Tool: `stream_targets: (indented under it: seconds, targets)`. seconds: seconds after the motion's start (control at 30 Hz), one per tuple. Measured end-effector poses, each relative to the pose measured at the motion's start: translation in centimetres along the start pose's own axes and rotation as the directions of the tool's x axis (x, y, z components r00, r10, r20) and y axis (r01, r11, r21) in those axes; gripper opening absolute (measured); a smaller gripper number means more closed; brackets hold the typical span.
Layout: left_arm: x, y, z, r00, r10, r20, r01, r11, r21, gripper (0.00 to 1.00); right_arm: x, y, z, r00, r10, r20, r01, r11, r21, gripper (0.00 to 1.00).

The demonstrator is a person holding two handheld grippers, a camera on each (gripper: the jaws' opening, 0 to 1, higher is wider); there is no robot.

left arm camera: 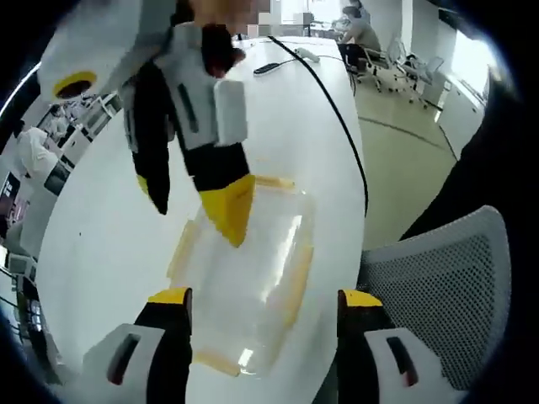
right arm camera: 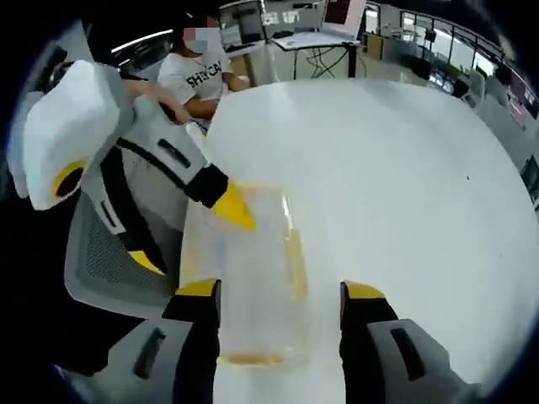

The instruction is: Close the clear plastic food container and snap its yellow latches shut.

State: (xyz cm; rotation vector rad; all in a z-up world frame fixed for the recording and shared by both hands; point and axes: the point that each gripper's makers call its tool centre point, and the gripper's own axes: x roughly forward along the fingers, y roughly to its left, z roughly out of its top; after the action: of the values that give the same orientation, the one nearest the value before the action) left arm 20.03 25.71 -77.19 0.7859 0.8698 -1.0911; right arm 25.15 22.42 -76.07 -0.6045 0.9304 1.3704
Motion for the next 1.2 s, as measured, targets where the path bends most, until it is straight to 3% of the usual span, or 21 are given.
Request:
stream_targets:
  seconds: [0.1,0.27,0.5,0.67,1.07,1.2]
  targets:
    - [-0.3,0.6,-0.2,1.000,-0.010,0.002,0.010,0.999,0.049,0.77,-0.1,0.7,-1.5,0.999,-0.027,-0.031,0.025,0.999,-0.040,0.68]
    - [-0.2,1.3,-1.4,0.998,-0.043,-0.055,0.049,0.994,0.095,0.81,0.0,1.6,-2.1,0.996,-0.071,-0.056,0.063,0.988,-0.144,0.73]
    - [-0.1,2.7,-1.8,0.995,-0.057,-0.083,0.066,0.992,0.103,0.82,0.6,2.3,-2.1,0.993,-0.096,-0.069,0.083,0.982,-0.167,0.79]
    - [0.3,3.0,-2.1,0.993,-0.073,-0.093,0.083,0.990,0.115,0.82,0.9,2.5,-2.2,0.989,-0.116,-0.091,0.094,0.972,-0.216,0.80]
    - [1.3,3.2,-2.0,0.990,-0.103,-0.099,0.117,0.982,0.150,0.81,2.0,2.4,-3.4,0.982,-0.136,-0.134,0.100,0.964,-0.244,0.79]
    - [1.9,3.1,-2.7,0.985,-0.103,-0.135,0.127,0.975,0.181,0.72,2.5,2.4,-4.2,0.976,-0.143,-0.164,0.093,0.956,-0.276,0.76]
